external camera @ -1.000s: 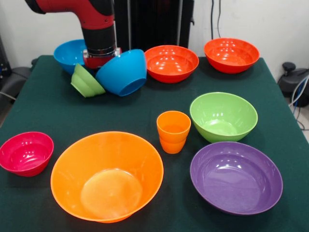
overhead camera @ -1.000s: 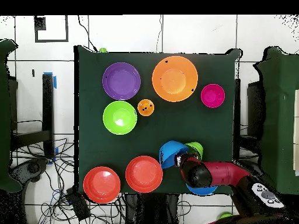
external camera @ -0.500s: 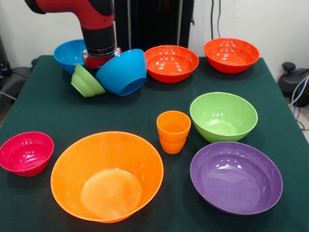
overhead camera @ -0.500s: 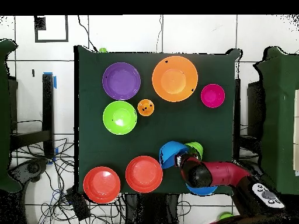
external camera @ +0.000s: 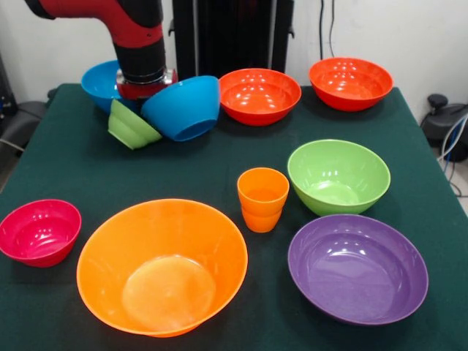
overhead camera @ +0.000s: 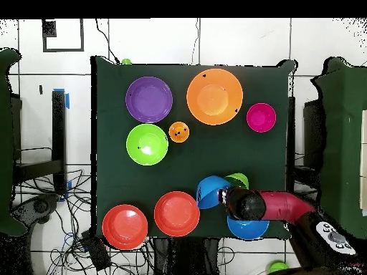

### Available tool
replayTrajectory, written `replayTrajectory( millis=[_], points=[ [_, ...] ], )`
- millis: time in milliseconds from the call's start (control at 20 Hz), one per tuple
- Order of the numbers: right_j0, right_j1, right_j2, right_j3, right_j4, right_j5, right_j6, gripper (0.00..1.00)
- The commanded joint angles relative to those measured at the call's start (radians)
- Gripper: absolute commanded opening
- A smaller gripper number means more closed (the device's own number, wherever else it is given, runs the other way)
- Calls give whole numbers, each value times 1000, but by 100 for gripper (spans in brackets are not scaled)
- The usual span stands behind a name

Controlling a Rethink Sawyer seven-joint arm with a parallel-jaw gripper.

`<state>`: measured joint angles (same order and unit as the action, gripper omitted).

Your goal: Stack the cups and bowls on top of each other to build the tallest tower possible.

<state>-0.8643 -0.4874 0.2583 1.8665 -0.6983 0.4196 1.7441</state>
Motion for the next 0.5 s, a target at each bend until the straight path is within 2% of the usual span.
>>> replayTrajectory(
  millis=[50,250,500],
  points=[
    [23,-46,87,-153,59,239,-149,0],
    [15,-93,112,-166,79,318,-177,0],
    [-20,-163,151,-114,88,311,-175,0]
  ],
)
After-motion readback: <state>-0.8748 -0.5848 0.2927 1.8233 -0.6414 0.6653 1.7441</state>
